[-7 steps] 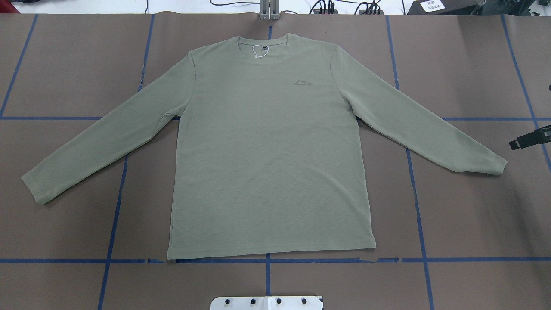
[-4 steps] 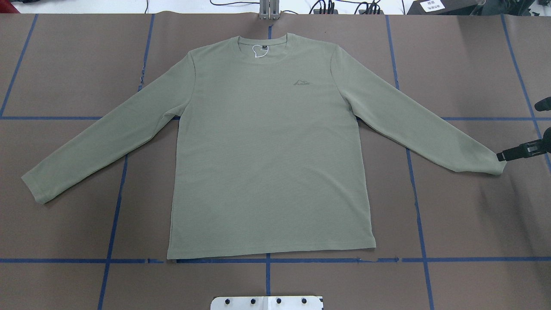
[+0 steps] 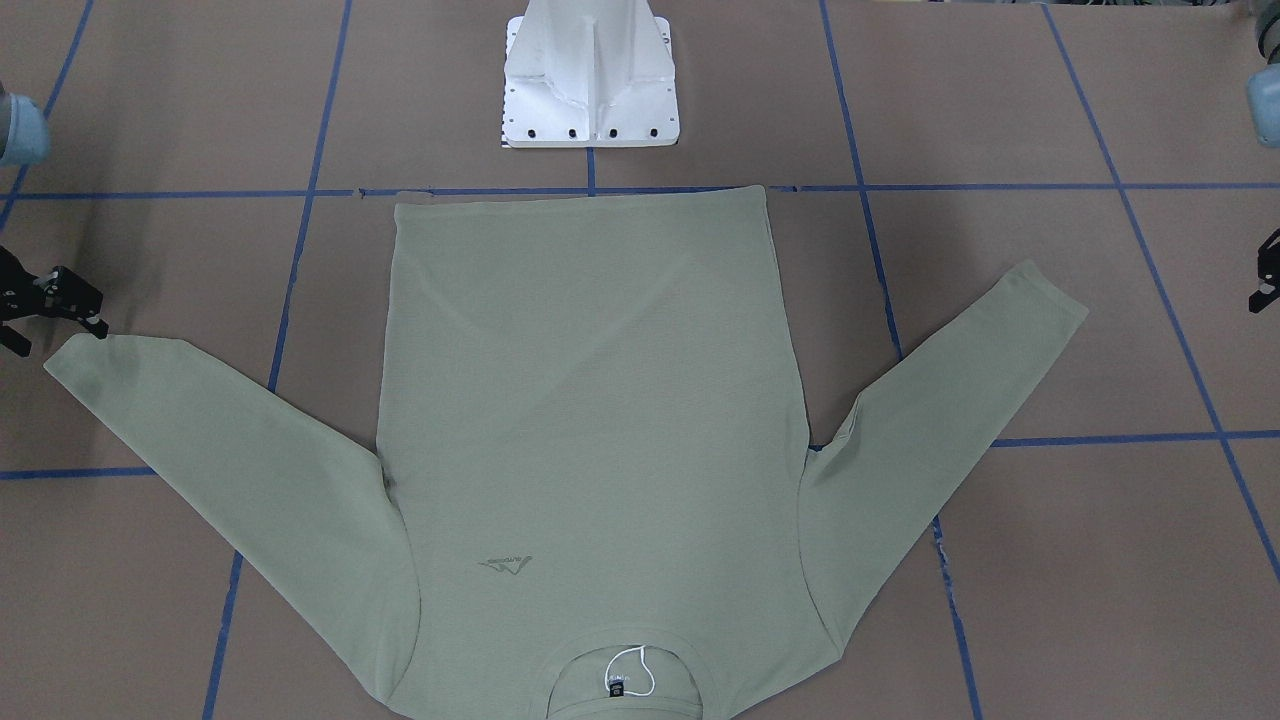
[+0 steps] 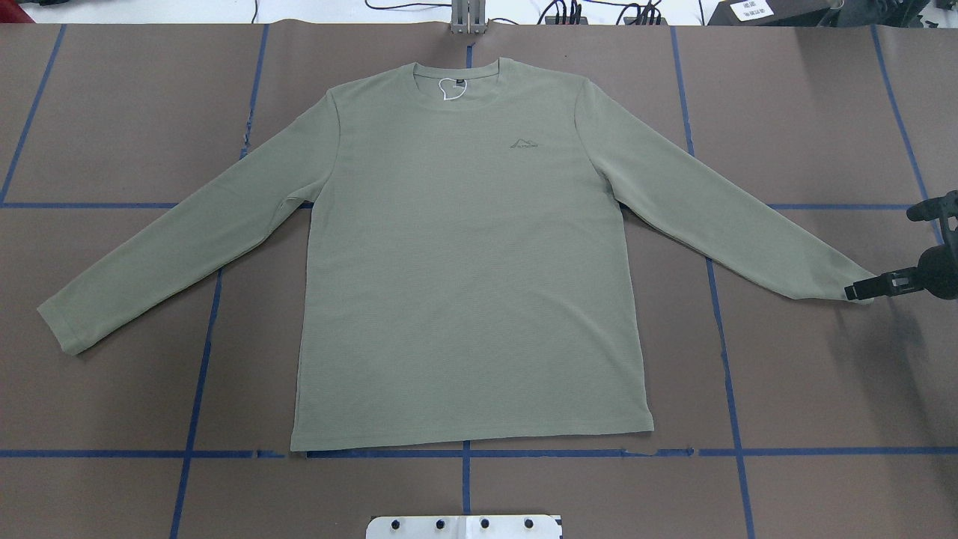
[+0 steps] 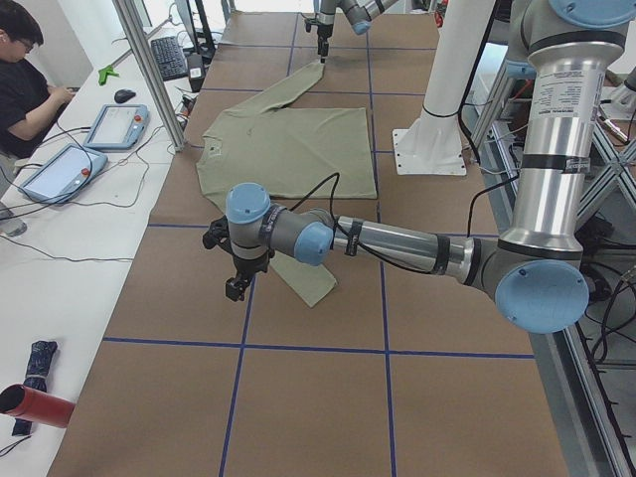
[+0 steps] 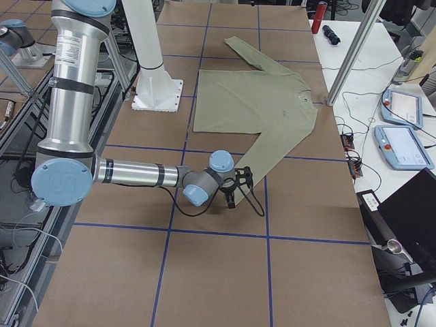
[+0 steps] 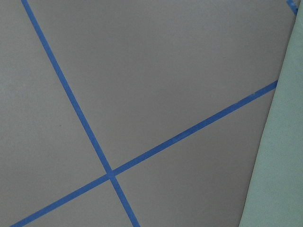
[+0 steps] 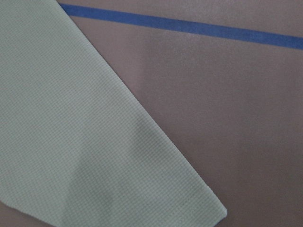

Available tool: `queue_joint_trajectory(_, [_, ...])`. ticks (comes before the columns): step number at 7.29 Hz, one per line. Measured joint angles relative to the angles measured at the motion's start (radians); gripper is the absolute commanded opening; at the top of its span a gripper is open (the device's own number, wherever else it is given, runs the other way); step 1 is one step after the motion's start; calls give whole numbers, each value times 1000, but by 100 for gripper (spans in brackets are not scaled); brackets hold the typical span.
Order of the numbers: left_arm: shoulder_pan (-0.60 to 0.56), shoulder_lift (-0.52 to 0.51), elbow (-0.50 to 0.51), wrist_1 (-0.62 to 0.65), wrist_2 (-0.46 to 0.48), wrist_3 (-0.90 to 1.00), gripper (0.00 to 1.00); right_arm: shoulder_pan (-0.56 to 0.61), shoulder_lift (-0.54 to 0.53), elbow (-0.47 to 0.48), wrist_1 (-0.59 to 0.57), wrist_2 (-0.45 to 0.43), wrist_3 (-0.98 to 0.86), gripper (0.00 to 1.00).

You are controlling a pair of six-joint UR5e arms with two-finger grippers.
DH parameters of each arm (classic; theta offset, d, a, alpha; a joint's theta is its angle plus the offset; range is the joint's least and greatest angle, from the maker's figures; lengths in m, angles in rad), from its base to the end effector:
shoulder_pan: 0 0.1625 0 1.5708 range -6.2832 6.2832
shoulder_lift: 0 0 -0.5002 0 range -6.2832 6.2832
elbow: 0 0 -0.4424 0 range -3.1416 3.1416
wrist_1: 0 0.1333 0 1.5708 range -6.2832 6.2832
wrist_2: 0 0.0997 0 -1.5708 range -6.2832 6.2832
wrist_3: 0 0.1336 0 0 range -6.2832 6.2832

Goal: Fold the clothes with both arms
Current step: 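Lower the right gripper to the cuff of the nearer sleeve and grasp it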

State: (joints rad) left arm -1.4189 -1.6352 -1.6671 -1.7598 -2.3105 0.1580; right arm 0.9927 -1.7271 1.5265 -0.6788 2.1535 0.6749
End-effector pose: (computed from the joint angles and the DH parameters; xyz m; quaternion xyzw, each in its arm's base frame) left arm 0.0475 -0.5960 0.6494 0.1633 0.3555 0.2038 0.8975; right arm -0.2251 -0.4544 0.7671 0.1045 -0.4092 -0.0536 0.9048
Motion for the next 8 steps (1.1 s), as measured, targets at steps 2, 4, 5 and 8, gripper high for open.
queue_joint_trajectory(2, [0, 0, 0, -1, -1, 1, 100, -6, 9, -11, -4, -1, 3, 71])
queue_joint_trajectory(4, [0, -3, 0, -1, -1, 1, 100, -12, 14, -13, -8, 2, 3, 26])
queue_joint_trajectory(5, [0, -5, 0, -1, -1, 1, 100, -15, 15, -13, -11, 3, 3, 10])
queue_joint_trajectory(8, [0, -11, 1, 0, 1, 1, 100, -18, 31, 40, -105, 10, 5, 0])
